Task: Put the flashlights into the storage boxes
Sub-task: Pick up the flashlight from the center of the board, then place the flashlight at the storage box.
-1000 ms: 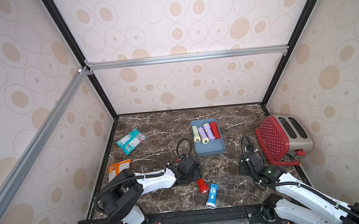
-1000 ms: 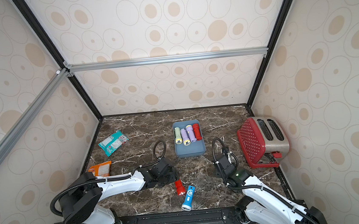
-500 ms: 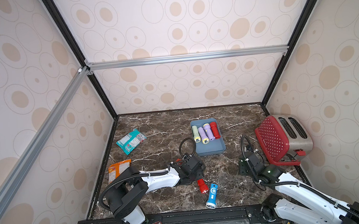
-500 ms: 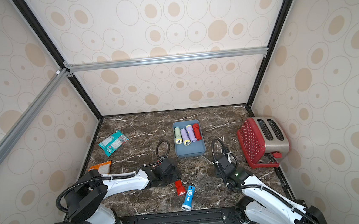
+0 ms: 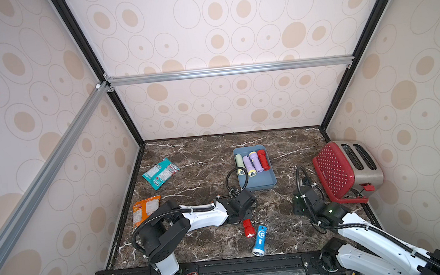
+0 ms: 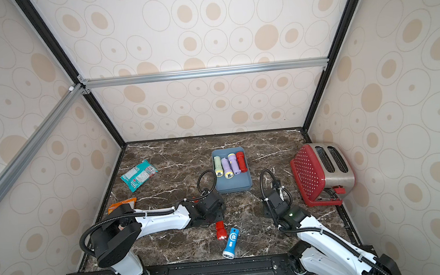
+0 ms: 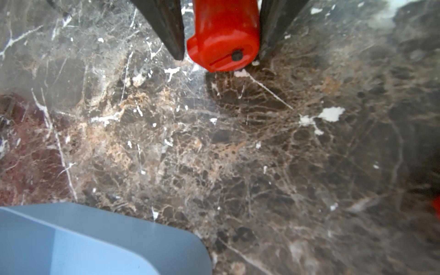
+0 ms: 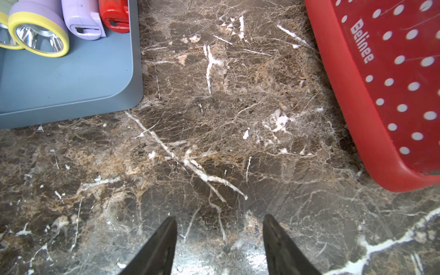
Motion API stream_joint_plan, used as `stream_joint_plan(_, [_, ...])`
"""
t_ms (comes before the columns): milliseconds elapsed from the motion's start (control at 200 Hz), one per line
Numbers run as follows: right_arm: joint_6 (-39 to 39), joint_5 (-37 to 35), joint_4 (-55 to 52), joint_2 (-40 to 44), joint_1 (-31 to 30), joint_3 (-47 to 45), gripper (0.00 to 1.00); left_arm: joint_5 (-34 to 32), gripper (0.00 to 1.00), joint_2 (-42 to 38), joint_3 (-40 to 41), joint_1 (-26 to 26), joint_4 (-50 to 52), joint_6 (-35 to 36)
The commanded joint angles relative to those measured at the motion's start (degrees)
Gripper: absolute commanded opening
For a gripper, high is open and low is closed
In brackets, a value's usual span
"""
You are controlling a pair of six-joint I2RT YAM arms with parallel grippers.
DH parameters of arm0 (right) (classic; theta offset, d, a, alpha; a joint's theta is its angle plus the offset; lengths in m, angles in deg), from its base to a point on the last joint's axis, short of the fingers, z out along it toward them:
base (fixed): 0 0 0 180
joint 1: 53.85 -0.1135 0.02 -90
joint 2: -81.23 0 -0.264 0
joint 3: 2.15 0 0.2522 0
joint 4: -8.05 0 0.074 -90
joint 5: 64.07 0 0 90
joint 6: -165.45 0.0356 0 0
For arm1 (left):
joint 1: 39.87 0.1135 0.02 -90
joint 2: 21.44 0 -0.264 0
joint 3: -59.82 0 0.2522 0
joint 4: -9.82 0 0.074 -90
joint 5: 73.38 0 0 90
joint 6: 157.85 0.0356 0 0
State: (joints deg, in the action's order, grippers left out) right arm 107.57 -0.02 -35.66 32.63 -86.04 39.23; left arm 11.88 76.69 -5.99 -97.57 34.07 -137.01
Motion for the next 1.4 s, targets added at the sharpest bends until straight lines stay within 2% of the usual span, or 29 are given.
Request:
stream_joint_plan(0, [0.83, -1.28, -0.06, 0.2, -0.41, -0.03, 0.6, -1.98, 0.44, 2.2, 0.0, -0.4, 6.22, 0.35])
stream_joint_plan(95, [0.75, -1.25, -0.08, 0.48, -0.37, -0.11, 0.6, -2.1, 0.38, 1.57, 0.19, -0.4, 6.24, 0.43])
stream_joint_plan(355, [0.77, -1.23, -0.11, 1.66, -0.4, -0.52, 0.6, -4.0, 0.38, -0.76, -1.25, -0.4, 8.58, 0.52])
stream_joint_plan(650, [0.77, -1.21, -0.24, 2.21, -0.35, -0.6, 0.6, -9.99, 0.38, -2.75, -4.62, -0.4, 11.7, 2.14])
stream_joint_plan(785, [0.83, -1.2, -0.22, 2.61, -0.4, -0.81, 0.6, -14.01, 0.39, -3.29, -7.8, -0.23, 12.88, 5.01])
stream_joint_plan(880, [0.75, -1.21, -0.07, 2.89, -0.42, -0.9, 0.6, -16.25, 0.39, -2.77, -11.18, 1.11, 12.66, 9.64])
stream_joint_plan(1066, [0.57, -0.85, 0.08, 2.45, -0.4, -0.85, 0.6, -10.63, 0.38, 3.28, -21.05, 7.85, 12.12, 18.22])
stream_joint_plan(1326, [0.78, -1.21, -0.18, 3.51, -0.35, -1.16, 0.6, -8.22, 0.37, 11.29, -34.62, 11.57, 13.42, 25.57])
stream_joint_plan(1391, [0.82, -1.25, -0.12, 3.75, -0.41, -1.24, 0.6, -6.25, 0.3, 13.67, -37.44, 13.17, 13.47, 28.29])
